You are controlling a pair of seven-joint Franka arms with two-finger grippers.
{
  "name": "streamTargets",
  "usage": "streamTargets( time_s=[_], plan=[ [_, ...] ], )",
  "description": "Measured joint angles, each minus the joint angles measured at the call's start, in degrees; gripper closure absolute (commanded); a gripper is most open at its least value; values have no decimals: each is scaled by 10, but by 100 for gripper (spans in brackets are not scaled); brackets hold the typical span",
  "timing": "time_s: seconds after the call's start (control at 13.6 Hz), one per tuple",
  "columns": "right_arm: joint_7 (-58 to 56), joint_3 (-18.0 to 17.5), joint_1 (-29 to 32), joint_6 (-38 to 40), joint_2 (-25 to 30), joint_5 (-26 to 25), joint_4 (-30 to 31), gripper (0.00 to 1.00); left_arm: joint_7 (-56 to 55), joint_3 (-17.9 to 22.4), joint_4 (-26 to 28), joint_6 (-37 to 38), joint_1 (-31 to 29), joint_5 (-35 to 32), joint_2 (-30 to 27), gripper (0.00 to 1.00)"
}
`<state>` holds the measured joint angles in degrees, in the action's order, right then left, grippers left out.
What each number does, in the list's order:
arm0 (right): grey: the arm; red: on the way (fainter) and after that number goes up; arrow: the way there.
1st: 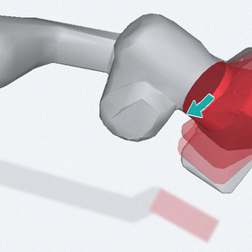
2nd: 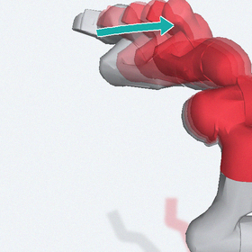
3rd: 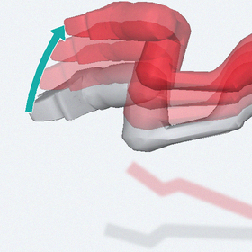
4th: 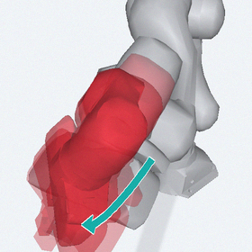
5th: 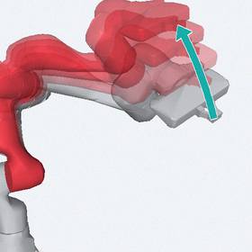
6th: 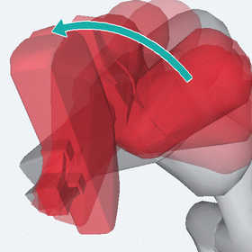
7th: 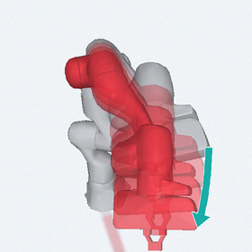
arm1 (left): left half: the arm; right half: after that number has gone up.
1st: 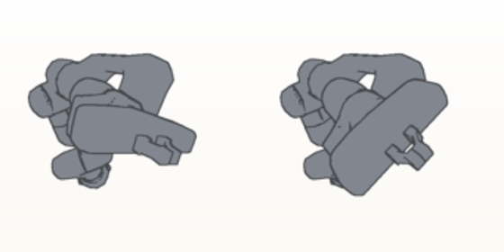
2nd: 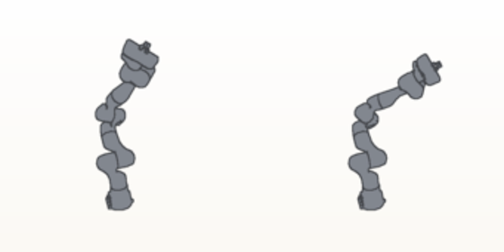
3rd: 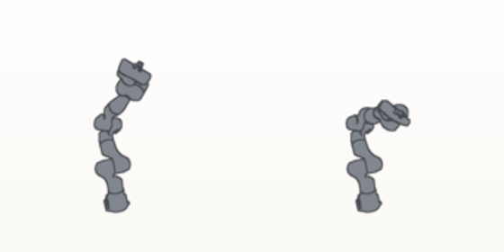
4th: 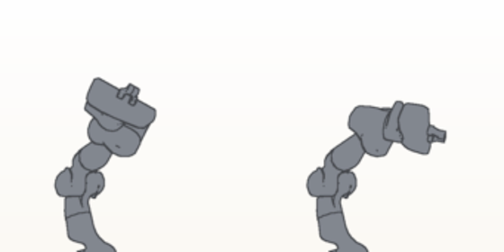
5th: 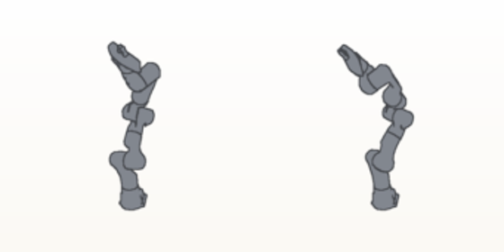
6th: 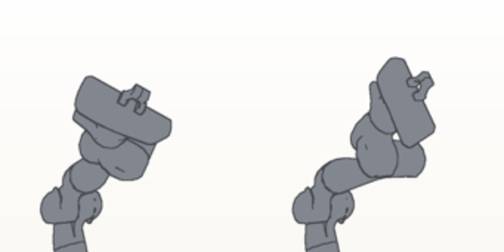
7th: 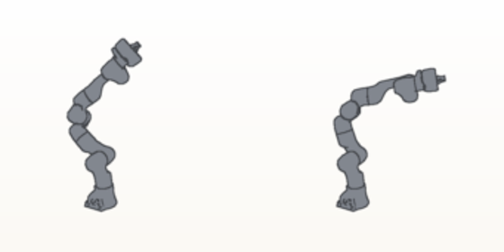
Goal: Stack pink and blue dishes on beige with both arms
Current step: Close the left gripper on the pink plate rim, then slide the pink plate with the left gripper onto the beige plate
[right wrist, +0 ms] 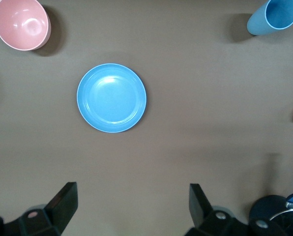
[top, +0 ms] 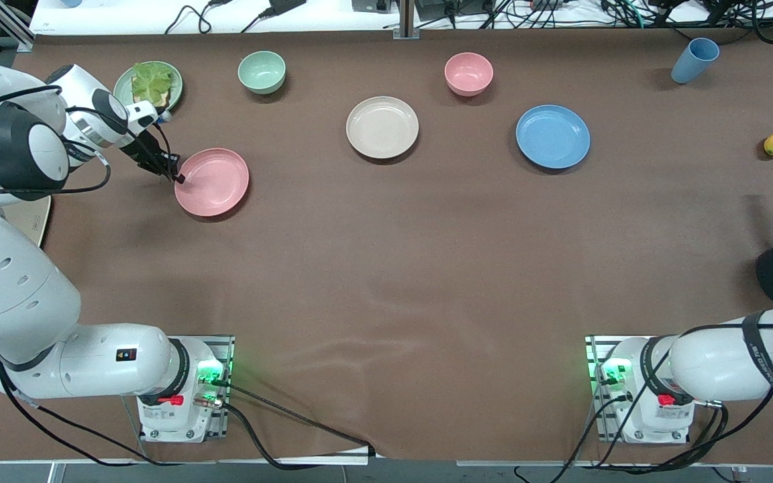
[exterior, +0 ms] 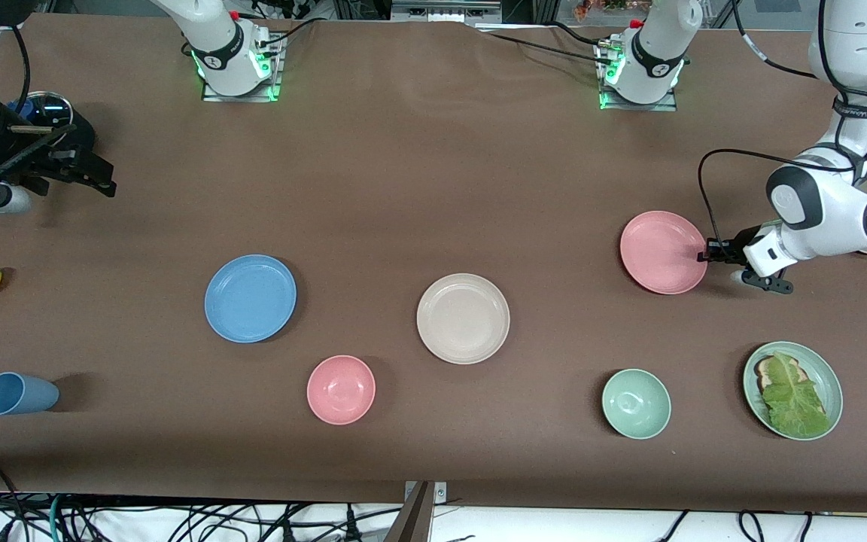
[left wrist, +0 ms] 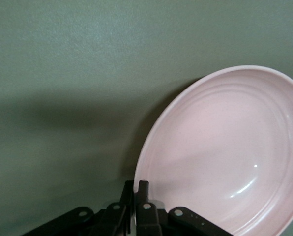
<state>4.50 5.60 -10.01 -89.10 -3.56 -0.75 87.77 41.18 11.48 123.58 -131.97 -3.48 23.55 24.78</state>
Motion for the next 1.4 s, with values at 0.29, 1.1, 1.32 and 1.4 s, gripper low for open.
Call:
streamTargets(
  time_s=[0.29,1.1,1.32,1.4],
  plan=[
    [0,0,0,0,-3,0,0,0,9,0,-2,1,0,0,-1,100],
    [0,0,0,1,-9,0,0,0,-5,-1,-127,145,5,0,-4,100],
    [0,0,0,3,-10,0,0,0,-79,-1,-189,206,24,-9,-6,100],
    [0,1,0,3,-10,0,0,0,-106,-2,-209,222,35,-14,-7,100]
  ],
)
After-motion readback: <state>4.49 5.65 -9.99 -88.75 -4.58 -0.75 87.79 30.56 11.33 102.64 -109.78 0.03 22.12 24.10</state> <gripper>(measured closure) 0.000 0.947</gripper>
